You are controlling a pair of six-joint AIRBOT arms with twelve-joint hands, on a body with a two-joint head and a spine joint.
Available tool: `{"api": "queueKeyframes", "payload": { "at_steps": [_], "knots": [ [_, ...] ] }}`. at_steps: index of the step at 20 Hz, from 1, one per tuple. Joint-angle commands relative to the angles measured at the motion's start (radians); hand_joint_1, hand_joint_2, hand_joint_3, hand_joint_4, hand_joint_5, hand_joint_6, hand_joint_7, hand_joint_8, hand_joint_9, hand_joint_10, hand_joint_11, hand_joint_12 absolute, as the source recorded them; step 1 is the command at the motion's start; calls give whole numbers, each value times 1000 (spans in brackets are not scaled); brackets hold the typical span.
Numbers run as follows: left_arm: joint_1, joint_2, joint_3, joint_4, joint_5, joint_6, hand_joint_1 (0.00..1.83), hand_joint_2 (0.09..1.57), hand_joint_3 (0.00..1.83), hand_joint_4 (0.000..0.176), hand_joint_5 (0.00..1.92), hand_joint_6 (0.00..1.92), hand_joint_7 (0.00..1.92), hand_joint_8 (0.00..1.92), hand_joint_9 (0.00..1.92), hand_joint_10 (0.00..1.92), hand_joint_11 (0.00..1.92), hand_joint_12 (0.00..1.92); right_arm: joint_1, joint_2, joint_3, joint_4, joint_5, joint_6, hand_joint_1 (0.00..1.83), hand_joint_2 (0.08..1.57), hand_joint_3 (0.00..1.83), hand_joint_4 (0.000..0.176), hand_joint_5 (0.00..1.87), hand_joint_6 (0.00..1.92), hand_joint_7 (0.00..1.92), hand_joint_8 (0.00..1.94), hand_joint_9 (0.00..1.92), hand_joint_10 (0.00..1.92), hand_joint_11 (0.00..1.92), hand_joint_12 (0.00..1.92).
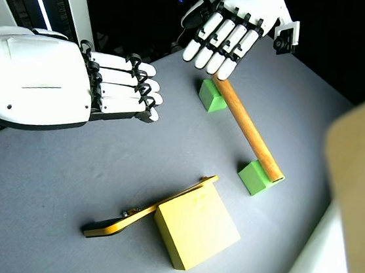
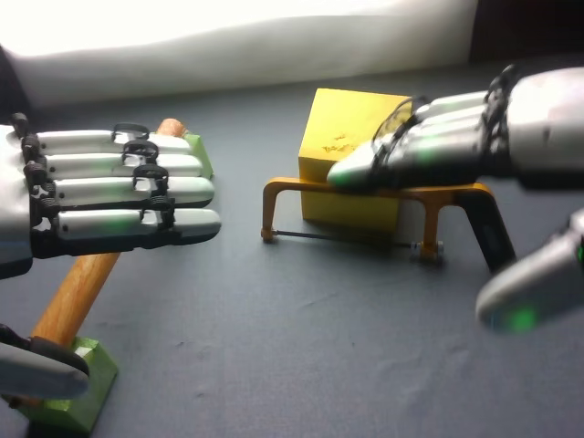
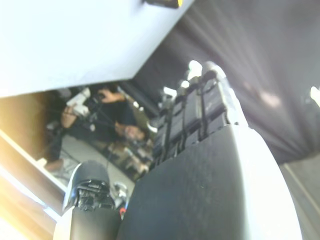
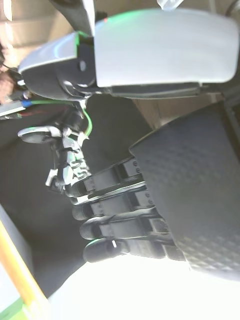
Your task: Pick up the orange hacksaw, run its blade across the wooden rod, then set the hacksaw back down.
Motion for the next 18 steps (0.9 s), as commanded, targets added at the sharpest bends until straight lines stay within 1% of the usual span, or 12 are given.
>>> {"api": "queueKeyframes", "payload": {
  "at_steps": [1,3,4,6,7,9,11,13,14,15,17,18],
  "knots": [
    [-10,13,-4,-75,-11,2,0,1191,0,0,47,0,37,2,12,2,0,133,10,17,24,69,-28,67,210,1008,0,0,57,6,99,4,129,3,0,636],
    [-13,30,-18,-75,67,2,0,1190,0,0,51,2,34,0,11,1,0,138,-13,28,85,69,-38,223,293,1006,0,0,81,7,122,5,151,6,0,687],
    [-18,36,-25,-75,107,-2,0,1186,0,0,47,1,29,0,5,0,0,140,-28,38,109,69,-42,279,273,1031,5,0,31,1,74,1,108,1,0,609],
    [-30,67,-67,-117,236,-18,0,1185,0,0,9,2,0,0,0,0,0,65,-73,64,157,68,-59,422,415,1048,4,0,24,1,68,1,105,2,0,643],
    [-37,85,-90,-134,299,-18,0,1183,0,0,8,2,0,0,0,0,0,65,-93,74,171,68,-64,461,486,1059,4,0,15,0,54,0,83,0,0,602],
    [-60,121,-135,-142,397,-27,0,1180,0,0,1,0,0,0,0,0,0,12,-147,106,184,68,-70,564,610,1050,0,0,42,6,81,5,117,8,0,665],
    [-97,163,-185,-141,473,-45,0,1167,0,0,0,0,0,0,0,0,3,2,-213,140,184,70,-70,650,781,1003,0,0,60,9,80,3,128,9,0,670],
    [-146,218,-248,-127,569,-74,0,1155,0,0,0,0,0,0,0,0,6,3,-268,145,199,138,-69,642,947,993,0,0,74,8,75,0,106,1,0,618],
    [-160,238,-269,-97,584,-81,0,1150,0,0,0,0,0,0,0,0,0,0,-288,138,211,201,-64,574,954,1007,0,0,46,4,56,1,79,1,0,542],
    [-163,253,-281,-71,585,-85,0,1147,0,0,0,0,0,0,0,0,7,3,-303,130,226,252,-48,520,1018,1033,5,0,17,1,27,1,55,0,0,456],
    [-161,301,-323,-54,585,-92,0,1149,0,0,0,0,0,0,0,0,7,3,-332,101,283,269,17,497,1127,1054,6,0,2,0,4,0,27,0,0,376],
    [-160,319,-337,-51,591,-93,0,1147,0,0,0,0,0,0,0,0,15,7,-359,85,311,311,49,488,1161,1060,5,0,5,1,10,2,33,2,0,343]
  ]
}}
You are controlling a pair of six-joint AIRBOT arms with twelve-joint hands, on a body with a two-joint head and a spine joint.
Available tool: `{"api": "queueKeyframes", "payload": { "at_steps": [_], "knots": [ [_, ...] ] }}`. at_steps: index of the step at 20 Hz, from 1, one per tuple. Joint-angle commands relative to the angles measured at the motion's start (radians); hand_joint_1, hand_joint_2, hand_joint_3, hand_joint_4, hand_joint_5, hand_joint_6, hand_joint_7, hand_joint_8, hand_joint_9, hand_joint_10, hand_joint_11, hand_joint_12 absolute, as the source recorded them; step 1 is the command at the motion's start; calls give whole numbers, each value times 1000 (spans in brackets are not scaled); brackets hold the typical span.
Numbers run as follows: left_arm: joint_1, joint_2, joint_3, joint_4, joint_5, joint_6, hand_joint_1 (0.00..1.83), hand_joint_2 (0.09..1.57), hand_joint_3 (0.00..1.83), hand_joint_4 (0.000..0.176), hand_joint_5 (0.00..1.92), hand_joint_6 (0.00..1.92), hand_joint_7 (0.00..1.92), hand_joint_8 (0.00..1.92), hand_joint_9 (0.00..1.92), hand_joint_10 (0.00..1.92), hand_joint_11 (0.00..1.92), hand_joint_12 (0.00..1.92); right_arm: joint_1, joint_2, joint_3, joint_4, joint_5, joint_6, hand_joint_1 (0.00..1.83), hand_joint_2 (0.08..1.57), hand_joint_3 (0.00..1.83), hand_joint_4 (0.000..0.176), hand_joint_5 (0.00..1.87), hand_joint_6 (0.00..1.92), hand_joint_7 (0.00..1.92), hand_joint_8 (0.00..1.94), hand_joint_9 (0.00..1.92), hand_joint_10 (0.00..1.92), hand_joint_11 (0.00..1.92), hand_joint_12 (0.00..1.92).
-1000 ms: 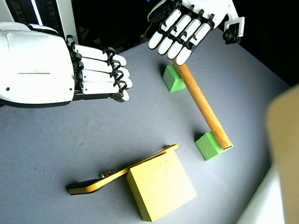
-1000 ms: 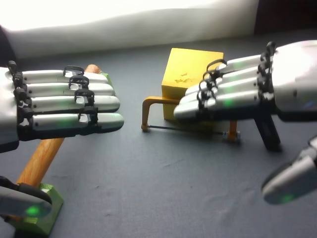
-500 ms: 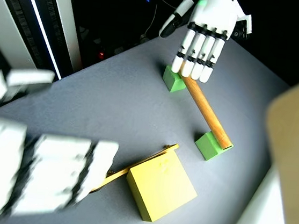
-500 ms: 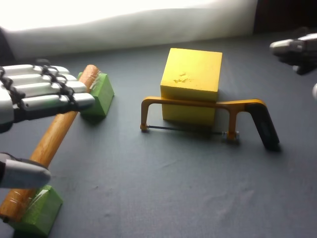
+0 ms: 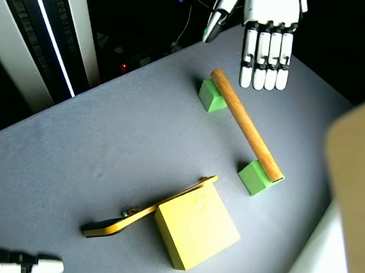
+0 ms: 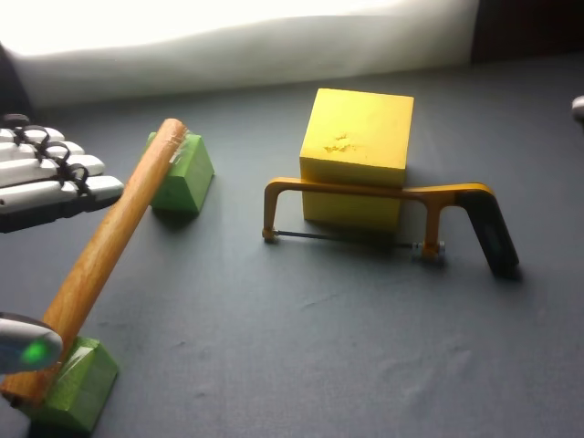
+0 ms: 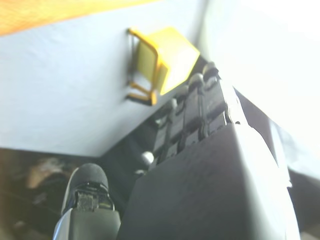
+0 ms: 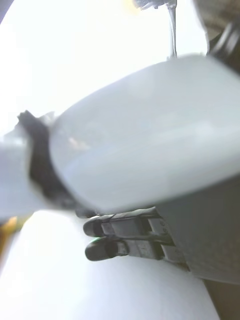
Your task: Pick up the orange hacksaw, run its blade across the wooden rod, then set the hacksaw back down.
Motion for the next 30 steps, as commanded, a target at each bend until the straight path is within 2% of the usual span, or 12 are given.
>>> {"api": "queueKeyframes", "payload": {
  "at_steps": [1,4,5,7,10,12,17,22,25,26,30],
  "knots": [
    [-8,18,-2,-18,-39,-8,0,1151,0,0,0,0,0,0,0,0,8,4,-9,-4,13,110,81,-24,1182,1072,7,0,6,1,9,1,29,0,0,304],
    [-3,62,-31,67,-52,-58,0,1149,0,0,0,0,0,0,0,0,5,3,-130,-59,37,394,125,-203,1228,1070,2,0,18,3,9,0,31,1,0,263],
    [-2,76,-38,142,-72,-97,0,1152,0,0,0,0,0,0,0,0,18,9,-149,-77,36,457,126,-233,1232,1071,1,0,21,3,11,1,35,2,0,249],
    [-7,82,-48,231,-94,-133,0,1152,0,0,0,0,0,0,0,0,21,11,-203,-111,37,625,152,-332,1243,1064,0,0,30,3,21,2,45,3,0,224],
    [0,83,-64,234,-131,-134,0,1156,0,0,0,0,0,0,0,0,0,3,-275,-165,35,918,246,-509,1224,1086,5,0,18,0,13,0,43,1,0,252],
    [17,84,-74,250,-145,-134,0,1161,0,0,0,0,0,0,0,0,1,3,-304,-200,41,1010,294,-538,1240,1094,5,0,28,3,24,3,45,3,0,297],
    [99,62,-88,300,-125,-134,0,1161,0,0,31,9,15,5,0,0,2,3,-348,-283,45,1067,315,-503,1234,1139,6,0,61,7,47,6,77,4,0,456],
    [159,36,-93,301,-49,-134,0,1164,0,0,19,2,13,2,0,0,26,13,-344,-329,62,1074,259,-528,1226,1168,11,0,52,1,43,3,80,3,0,446],
    [179,13,-92,298,26,-134,0,1164,1,0,26,4,14,2,0,0,12,8,-348,-357,106,1067,264,-538,1227,1169,5,0,33,1,24,0,64,0,0,350],
    [180,8,-92,298,44,-134,0,1159,0,0,28,5,20,4,0,0,23,13,-352,-367,123,1053,276,-535,1237,1163,1,0,50,5,44,4,79,4,0,362],
    [186,-19,-80,297,122,-135,0,1163,0,0,18,0,17,2,0,0,22,14,-300,-413,245,794,297,-382,1232,1145,0,0,62,2,41,0,83,1,0,401]
  ]
}}
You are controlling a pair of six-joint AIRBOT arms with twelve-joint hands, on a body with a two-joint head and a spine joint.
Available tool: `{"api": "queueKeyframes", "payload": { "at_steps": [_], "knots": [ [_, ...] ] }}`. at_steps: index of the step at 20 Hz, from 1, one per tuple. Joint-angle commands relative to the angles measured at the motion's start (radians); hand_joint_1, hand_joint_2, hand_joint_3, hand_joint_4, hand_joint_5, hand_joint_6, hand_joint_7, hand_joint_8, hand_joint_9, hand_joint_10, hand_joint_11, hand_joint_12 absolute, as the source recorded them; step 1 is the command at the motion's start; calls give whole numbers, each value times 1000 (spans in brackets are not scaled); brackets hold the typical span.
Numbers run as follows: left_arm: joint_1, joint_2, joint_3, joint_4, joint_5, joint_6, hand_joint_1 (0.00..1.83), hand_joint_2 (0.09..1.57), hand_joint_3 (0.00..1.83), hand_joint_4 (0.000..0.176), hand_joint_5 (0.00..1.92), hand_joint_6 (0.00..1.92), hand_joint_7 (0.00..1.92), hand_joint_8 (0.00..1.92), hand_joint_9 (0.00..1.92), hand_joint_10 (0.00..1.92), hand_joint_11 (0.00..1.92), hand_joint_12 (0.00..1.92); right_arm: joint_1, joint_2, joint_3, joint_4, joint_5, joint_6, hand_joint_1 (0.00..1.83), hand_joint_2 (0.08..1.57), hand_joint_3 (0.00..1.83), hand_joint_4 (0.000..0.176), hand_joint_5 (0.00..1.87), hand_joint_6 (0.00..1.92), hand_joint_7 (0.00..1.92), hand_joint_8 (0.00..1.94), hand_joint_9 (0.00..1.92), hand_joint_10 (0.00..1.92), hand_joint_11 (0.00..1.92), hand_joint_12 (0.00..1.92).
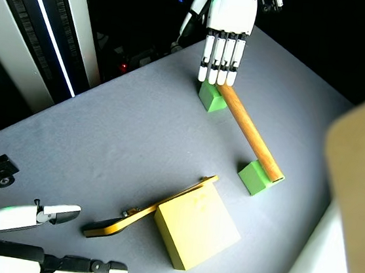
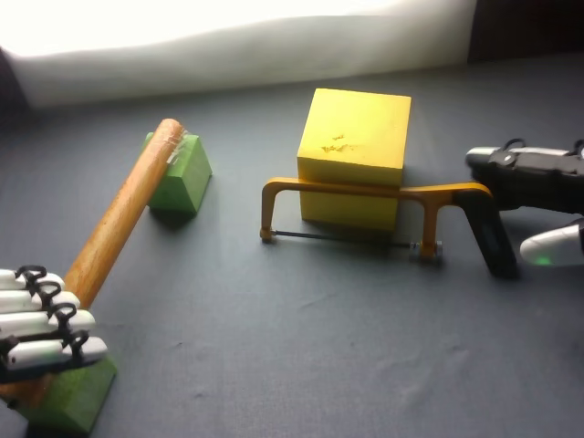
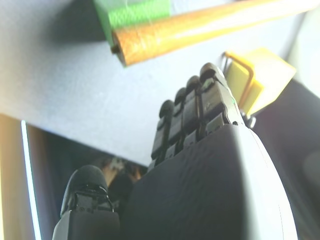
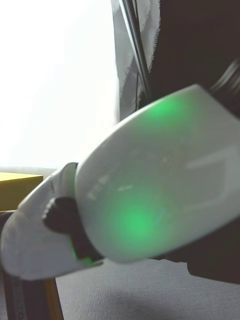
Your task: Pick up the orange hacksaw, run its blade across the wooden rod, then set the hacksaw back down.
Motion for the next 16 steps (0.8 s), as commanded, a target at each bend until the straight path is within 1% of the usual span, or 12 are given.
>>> {"api": "queueKeyframes", "payload": {
  "at_steps": [1,2,5,6,7,8,10,12,14,15,16],
  "knots": [
    [-4,0,6,-20,4,-3,0,1163,0,0,20,1,17,2,0,0,24,15,24,-2,20,32,127,30,1226,1129,0,0,75,5,53,3,92,3,0,426],
    [-1,-1,7,-20,15,-3,0,1167,2,0,10,0,8,0,0,0,16,13,39,-12,40,15,138,34,1240,1132,0,0,76,3,52,2,97,3,0,471],
    [11,-4,7,-20,25,-4,0,1161,0,0,16,3,8,1,0,0,17,14,62,-34,66,9,148,21,1263,1151,3,0,60,4,43,2,97,3,0,585],
    [15,-5,7,-20,22,-7,0,1162,0,0,20,4,11,2,0,0,19,16,64,-40,71,8,153,21,1261,1160,5,0,55,1,41,1,94,1,0,572],
    [17,-5,7,-20,18,-8,0,1162,0,0,16,2,8,0,0,0,18,16,65,-46,75,8,155,21,1265,1160,4,0,55,0,41,0,89,2,0,500],
    [20,-6,5,-20,13,-8,0,1161,0,0,15,2,9,1,0,0,16,16,69,-54,79,2,153,21,1263,1170,7,0,53,0,37,0,85,1,0,485],
    [27,-8,1,-20,13,-8,0,1160,0,0,15,2,13,2,0,0,20,18,82,-69,91,-36,137,33,1268,1171,5,0,65,3,47,2,96,3,0,531],
    [45,-8,1,-20,12,-9,0,1160,0,0,17,2,18,4,0,0,24,21,90,-83,103,-38,131,27,1261,1166,2,0,75,5,59,4,102,4,0,556],
    [53,-8,8,-29,1,-9,0,1159,0,0,5,0,8,0,0,0,21,21,99,-95,112,-38,122,27,1263,1156,0,0,80,4,57,3,90,5,0,476],
    [53,-9,14,-30,4,-9,0,1161,0,0,12,4,15,3,0,0,28,24,107,-104,116,-38,108,27,1253,1159,0,0,74,1,52,1,85,3,0,475],
    [54,-11,18,-30,4,-9,0,1164,1,0,17,5,19,5,1,0,30,26,114,-110,118,-38,97,27,1256,1162,0,0,79,2,57,2,97,5,0,522]
  ]
}}
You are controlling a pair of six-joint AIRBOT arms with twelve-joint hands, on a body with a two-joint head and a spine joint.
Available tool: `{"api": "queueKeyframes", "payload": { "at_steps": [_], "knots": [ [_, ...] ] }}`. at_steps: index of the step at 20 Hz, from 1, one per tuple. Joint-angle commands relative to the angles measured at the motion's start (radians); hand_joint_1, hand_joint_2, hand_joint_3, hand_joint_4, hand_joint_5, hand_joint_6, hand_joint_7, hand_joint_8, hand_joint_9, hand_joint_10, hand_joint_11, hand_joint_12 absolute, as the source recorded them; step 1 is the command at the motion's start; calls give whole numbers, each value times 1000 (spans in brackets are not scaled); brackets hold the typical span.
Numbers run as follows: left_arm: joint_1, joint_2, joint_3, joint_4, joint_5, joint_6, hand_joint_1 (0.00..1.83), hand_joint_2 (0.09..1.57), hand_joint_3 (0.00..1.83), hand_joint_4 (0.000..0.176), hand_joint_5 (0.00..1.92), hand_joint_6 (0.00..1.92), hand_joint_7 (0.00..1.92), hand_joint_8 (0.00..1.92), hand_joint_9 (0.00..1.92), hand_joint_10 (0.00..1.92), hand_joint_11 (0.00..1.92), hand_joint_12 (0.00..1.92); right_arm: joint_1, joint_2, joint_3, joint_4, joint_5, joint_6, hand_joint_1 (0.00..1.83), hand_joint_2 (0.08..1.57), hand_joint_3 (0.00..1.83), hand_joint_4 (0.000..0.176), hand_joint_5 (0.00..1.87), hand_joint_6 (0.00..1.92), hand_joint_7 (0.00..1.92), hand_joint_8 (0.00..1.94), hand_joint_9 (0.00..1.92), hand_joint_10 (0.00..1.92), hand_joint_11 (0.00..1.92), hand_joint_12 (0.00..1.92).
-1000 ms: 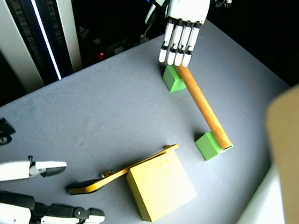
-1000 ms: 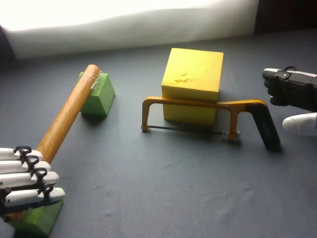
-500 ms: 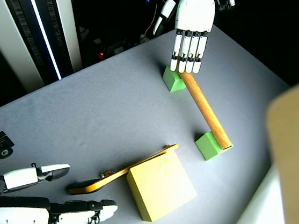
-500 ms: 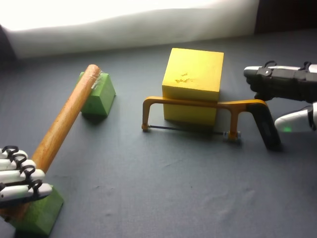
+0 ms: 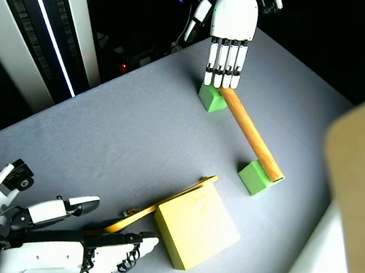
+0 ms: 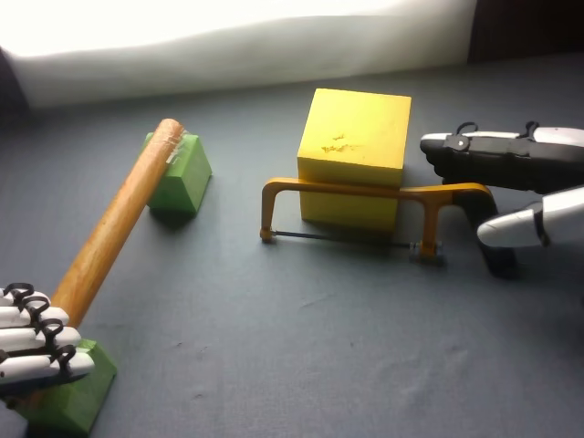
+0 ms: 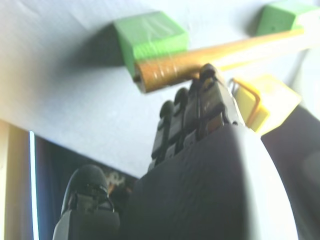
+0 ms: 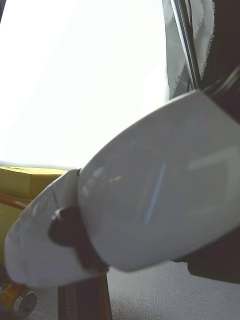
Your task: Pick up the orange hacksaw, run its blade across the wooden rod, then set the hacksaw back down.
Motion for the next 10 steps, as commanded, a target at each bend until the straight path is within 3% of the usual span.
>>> {"api": "queueKeyframes", "payload": {
  "at_steps": [1,6,10],
  "knots": [
    [-6,0,7,-17,-9,1,0,1162,0,0,6,0,12,1,0,0,22,23,18,-6,5,56,73,6,1253,1153,0,0,83,3,63,4,102,6,0,531],
    [-5,-3,7,-17,-8,1,0,1164,1,0,21,6,15,2,0,0,21,27,33,-31,5,67,62,8,1234,1140,0,0,78,7,60,4,91,4,0,497],
    [-2,-2,4,-17,-8,1,0,1170,3,0,35,10,19,3,0,0,17,28,37,-39,5,67,53,4,1246,1144,0,0,110,7,83,4,121,6,0,633]
  ]
}}
